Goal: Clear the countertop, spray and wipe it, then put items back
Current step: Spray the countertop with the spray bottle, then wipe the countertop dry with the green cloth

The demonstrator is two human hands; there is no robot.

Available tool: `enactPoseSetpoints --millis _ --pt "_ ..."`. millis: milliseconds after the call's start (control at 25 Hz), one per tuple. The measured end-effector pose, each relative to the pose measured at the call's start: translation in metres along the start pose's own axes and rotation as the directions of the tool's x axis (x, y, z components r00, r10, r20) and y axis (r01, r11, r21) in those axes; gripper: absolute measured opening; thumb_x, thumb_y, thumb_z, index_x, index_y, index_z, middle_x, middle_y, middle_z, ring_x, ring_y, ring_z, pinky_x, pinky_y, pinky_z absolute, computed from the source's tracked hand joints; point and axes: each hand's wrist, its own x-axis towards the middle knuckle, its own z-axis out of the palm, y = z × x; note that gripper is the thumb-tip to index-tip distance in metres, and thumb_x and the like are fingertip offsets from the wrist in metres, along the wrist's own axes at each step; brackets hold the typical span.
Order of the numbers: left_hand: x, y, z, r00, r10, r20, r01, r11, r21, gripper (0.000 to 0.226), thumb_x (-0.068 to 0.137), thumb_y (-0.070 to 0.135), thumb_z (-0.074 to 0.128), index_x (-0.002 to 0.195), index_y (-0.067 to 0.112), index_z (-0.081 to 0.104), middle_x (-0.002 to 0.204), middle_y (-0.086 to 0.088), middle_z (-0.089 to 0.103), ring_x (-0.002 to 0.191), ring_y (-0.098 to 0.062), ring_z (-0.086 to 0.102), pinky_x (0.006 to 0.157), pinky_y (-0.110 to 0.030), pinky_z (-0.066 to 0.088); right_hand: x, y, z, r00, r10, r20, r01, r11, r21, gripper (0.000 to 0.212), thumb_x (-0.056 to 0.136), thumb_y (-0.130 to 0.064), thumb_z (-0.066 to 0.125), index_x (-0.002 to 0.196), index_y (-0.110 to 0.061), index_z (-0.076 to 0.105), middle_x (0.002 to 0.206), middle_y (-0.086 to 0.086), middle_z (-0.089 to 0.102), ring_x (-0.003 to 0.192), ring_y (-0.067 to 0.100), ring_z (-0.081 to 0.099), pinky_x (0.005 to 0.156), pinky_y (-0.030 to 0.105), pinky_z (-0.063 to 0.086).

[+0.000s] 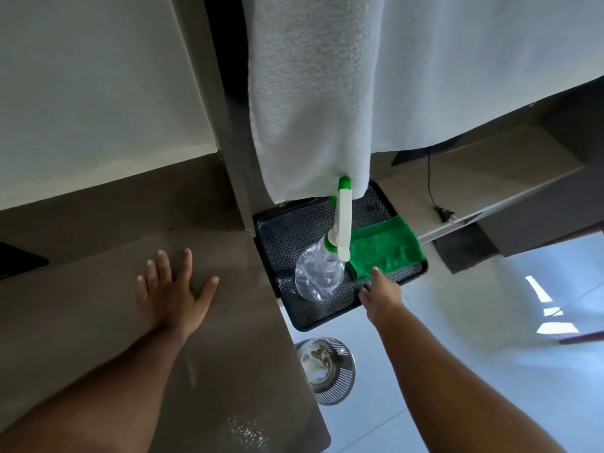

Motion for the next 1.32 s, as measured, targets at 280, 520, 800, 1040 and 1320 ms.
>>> enactPoseSetpoints --millis 280,520,800,1040,1320 --pt "-0.001 -0.001 -0.005 0.999 0.028 0.027 -0.028 1.000 -0.003 0.086 0.082 0.081 0.014 0.154 0.035 0.004 0.163 -0.013 0.001 0.149 -0.032 0.000 0.119 -0.048 0.004 0.031 -0.014 0.024 0.962 0.163 0.220 -0.153 0.986 -0.063 0.014 0.094 -0.021 0.058 0.103 -0.012 0.055 0.098 0.005 0.055 0.071 0.015 0.052 0.059 0.029 0.052" --pt "0.001 -0.004 0.002 1.000 0.009 0.009 -0.009 1.000 -0.005 0.088 0.079 0.084 0.011 0.154 0.037 0.007 0.163 -0.013 0.003 0.149 -0.033 0.002 0.118 -0.048 0.005 0.002 -0.028 0.015 0.988 0.049 0.150 -0.070 0.988 0.139 0.007 0.087 -0.018 0.061 0.089 -0.012 0.057 0.097 0.011 0.065 0.078 0.021 0.064 0.059 0.033 0.053" --pt "0.001 -0.006 0.001 1.000 0.006 0.015 -0.006 0.999 -0.039 0.090 0.077 0.086 0.005 0.153 0.037 0.010 0.163 -0.014 0.005 0.149 -0.034 0.004 0.119 -0.050 0.004 -0.106 -0.061 -0.050 0.982 -0.055 0.178 0.040 0.995 0.087 0.011 0.097 -0.006 0.051 0.086 -0.005 0.053 0.082 0.013 0.063 0.070 0.024 0.066 0.046 0.031 0.059" --pt "-0.003 -0.007 -0.011 0.997 0.032 0.072 -0.026 0.996 -0.088 0.088 0.079 0.082 0.016 0.154 0.037 0.009 0.163 -0.013 0.002 0.149 -0.033 0.003 0.119 -0.049 0.001 -0.206 -0.016 -0.051 0.860 0.030 0.510 0.038 0.992 -0.123 0.011 0.094 -0.004 0.051 0.090 0.001 0.060 0.064 0.013 0.072 0.052 0.019 0.069 0.048 0.028 0.059" --pt "-0.003 -0.072 -0.023 0.997 -0.073 0.017 0.074 0.988 -0.133 0.078 0.089 0.072 0.024 0.154 0.029 0.019 0.162 -0.017 0.012 0.148 -0.033 0.009 0.120 -0.048 0.005 -0.208 0.067 -0.004 0.799 0.067 0.598 0.187 0.917 -0.352 0.015 0.100 -0.016 0.051 0.108 -0.004 0.054 0.080 0.013 0.075 0.070 0.027 0.071 0.056 0.032 0.057"
